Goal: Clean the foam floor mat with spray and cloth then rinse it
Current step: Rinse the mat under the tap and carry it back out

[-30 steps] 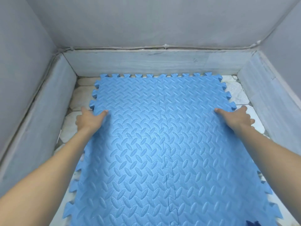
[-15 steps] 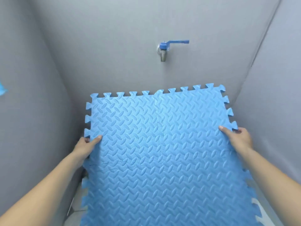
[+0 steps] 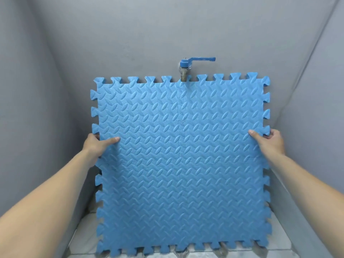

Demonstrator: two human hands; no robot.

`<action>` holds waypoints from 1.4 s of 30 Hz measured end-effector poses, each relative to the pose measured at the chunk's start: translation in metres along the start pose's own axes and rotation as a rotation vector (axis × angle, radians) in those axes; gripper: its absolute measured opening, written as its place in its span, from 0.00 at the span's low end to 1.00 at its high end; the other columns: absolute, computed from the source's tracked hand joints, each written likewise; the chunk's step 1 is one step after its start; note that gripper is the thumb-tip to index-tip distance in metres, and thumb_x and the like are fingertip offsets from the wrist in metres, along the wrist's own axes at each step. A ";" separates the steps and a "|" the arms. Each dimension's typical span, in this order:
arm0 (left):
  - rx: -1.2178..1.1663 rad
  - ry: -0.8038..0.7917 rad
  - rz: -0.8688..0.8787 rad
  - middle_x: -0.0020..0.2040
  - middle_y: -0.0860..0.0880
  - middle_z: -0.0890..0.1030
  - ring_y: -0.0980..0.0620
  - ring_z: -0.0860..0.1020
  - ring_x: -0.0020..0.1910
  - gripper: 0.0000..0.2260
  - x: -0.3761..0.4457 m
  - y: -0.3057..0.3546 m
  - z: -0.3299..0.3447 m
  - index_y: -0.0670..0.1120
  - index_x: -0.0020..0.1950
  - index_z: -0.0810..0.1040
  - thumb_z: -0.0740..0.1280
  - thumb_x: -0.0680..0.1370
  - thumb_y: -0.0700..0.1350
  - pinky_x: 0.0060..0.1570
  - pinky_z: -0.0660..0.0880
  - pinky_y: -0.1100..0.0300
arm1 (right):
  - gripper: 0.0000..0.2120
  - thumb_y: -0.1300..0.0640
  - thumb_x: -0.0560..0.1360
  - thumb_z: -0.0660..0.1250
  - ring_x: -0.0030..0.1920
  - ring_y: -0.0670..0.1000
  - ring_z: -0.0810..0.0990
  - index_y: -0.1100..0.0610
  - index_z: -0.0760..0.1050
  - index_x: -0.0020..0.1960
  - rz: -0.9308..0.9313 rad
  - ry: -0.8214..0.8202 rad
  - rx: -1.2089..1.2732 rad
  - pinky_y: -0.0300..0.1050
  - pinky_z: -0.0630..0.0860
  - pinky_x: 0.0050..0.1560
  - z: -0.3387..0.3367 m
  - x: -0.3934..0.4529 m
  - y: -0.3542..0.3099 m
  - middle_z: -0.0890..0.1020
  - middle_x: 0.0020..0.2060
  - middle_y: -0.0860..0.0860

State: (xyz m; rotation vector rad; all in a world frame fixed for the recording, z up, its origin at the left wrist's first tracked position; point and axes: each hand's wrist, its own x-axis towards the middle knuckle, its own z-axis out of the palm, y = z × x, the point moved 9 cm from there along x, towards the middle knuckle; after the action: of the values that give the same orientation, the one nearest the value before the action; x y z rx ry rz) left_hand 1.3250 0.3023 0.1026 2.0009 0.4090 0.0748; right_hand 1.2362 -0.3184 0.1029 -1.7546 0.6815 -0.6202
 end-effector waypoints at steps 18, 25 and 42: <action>-0.086 -0.008 0.120 0.60 0.49 0.79 0.47 0.78 0.57 0.37 0.005 0.005 0.006 0.44 0.65 0.73 0.77 0.62 0.60 0.53 0.76 0.53 | 0.31 0.38 0.79 0.52 0.76 0.59 0.58 0.60 0.64 0.72 -0.775 -0.326 -0.893 0.61 0.48 0.75 0.154 -0.089 -0.325 0.68 0.71 0.59; -0.070 0.017 0.126 0.66 0.47 0.75 0.45 0.75 0.62 0.43 0.008 0.000 0.006 0.41 0.69 0.67 0.76 0.63 0.61 0.61 0.73 0.49 | 0.30 0.37 0.79 0.52 0.67 0.62 0.66 0.61 0.65 0.67 -0.828 -0.199 -1.010 0.58 0.65 0.64 0.176 -0.082 -0.313 0.70 0.66 0.62; -0.111 -0.058 0.164 0.63 0.49 0.77 0.48 0.77 0.60 0.42 -0.020 0.022 0.058 0.44 0.66 0.70 0.76 0.60 0.65 0.60 0.75 0.48 | 0.28 0.39 0.80 0.54 0.65 0.63 0.69 0.63 0.65 0.65 -0.827 -0.172 -1.026 0.53 0.68 0.56 0.177 -0.090 -0.319 0.75 0.62 0.62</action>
State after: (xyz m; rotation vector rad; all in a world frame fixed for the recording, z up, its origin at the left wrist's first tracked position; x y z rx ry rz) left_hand 1.3249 0.2371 0.0985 1.9185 0.1991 0.1389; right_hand 1.3424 -0.0627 0.3572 -3.0610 0.0723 -0.6923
